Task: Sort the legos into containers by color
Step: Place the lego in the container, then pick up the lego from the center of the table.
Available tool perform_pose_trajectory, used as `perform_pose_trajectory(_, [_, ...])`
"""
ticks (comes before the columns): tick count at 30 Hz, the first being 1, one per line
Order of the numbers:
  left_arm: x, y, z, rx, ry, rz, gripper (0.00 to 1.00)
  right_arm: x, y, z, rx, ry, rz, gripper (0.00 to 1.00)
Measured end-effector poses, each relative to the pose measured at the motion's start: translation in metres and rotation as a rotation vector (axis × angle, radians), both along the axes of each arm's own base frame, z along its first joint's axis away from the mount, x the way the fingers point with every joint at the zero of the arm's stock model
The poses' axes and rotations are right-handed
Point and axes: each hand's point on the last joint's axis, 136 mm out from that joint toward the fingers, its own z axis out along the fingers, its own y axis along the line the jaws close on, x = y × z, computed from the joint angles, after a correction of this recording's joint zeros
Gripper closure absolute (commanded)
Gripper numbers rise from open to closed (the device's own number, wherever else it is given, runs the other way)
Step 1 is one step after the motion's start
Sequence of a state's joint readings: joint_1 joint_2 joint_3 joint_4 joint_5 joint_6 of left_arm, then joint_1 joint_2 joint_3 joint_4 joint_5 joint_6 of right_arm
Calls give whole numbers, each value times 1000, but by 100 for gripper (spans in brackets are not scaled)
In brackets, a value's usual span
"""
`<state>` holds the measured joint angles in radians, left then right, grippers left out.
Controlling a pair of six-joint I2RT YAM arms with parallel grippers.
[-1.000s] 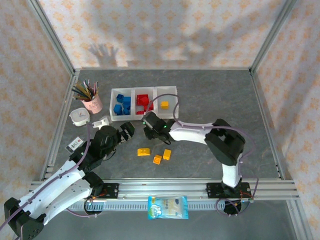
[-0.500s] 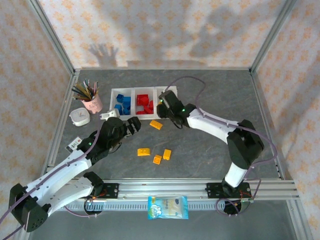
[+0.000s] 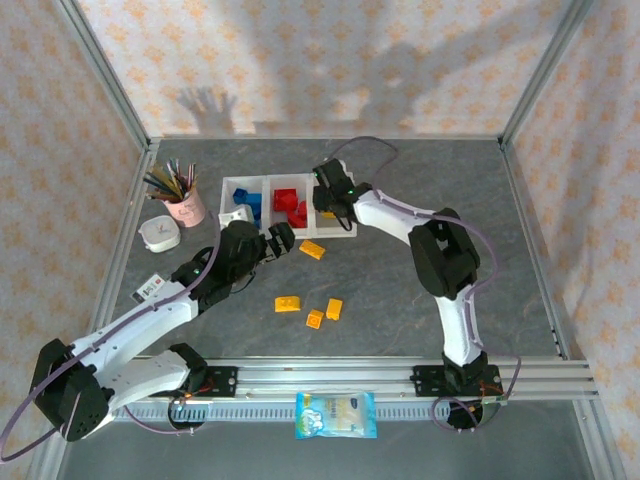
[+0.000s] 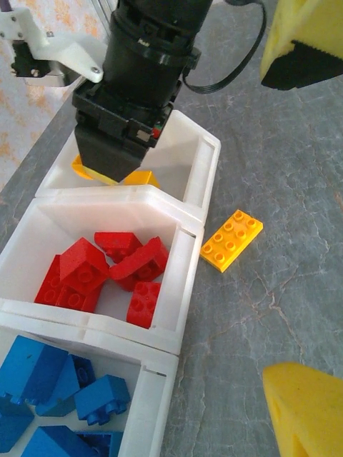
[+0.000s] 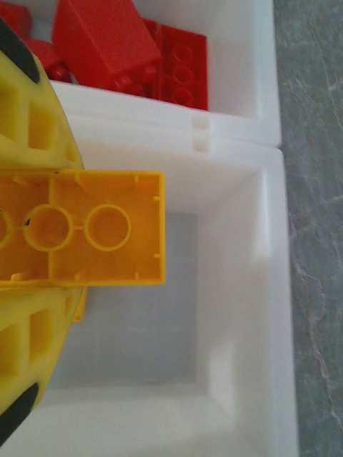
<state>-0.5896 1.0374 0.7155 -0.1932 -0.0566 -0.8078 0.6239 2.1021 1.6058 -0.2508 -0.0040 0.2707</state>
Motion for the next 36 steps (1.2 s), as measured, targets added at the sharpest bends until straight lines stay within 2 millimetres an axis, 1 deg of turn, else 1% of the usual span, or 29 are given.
perform_pose_trajectory(3, [1,-1,1,2,-3,-3,1,8,-1,1,-10,-13,-7,57])
perform_pose_trajectory(6, [2,-1,3,1,-7,-3,1,9,-2,1,-17,-16,-7,50])
perform_pose_trajectory(10, [2,-2,5,-3,-10,-6,1,8,-4,5,-21,-24,-7,48])
perform_pose_trajectory(12, [2,-2,5,-4,-10,-7,1,4,-7,8,-17,-23,-5,47])
perform_pose_trajectory(17, [1,-3,7,-13,-13,-13,1,-23,-15,23,8,-17,21,43])
perform_pose_trajectory(19, [0,-3,12,-24,-23,-18,1,-36,-17,27,16,-16,36,41])
perform_pose_trajectory(23, [-5,0,22,-50,-56,-18,1,-62,-16,26,23,-4,76,38])
perform_pose_trajectory(28, [-15,7,20,-65,-64,-12,1,-92,-8,11,15,31,137,34])
perform_pose_trajectory(33, [-26,15,8,-78,-49,4,1,-117,-2,-12,-15,70,195,29])
perform_pose_trajectory(36, [-31,19,1,-82,-38,17,1,-127,0,-22,-24,86,225,24])
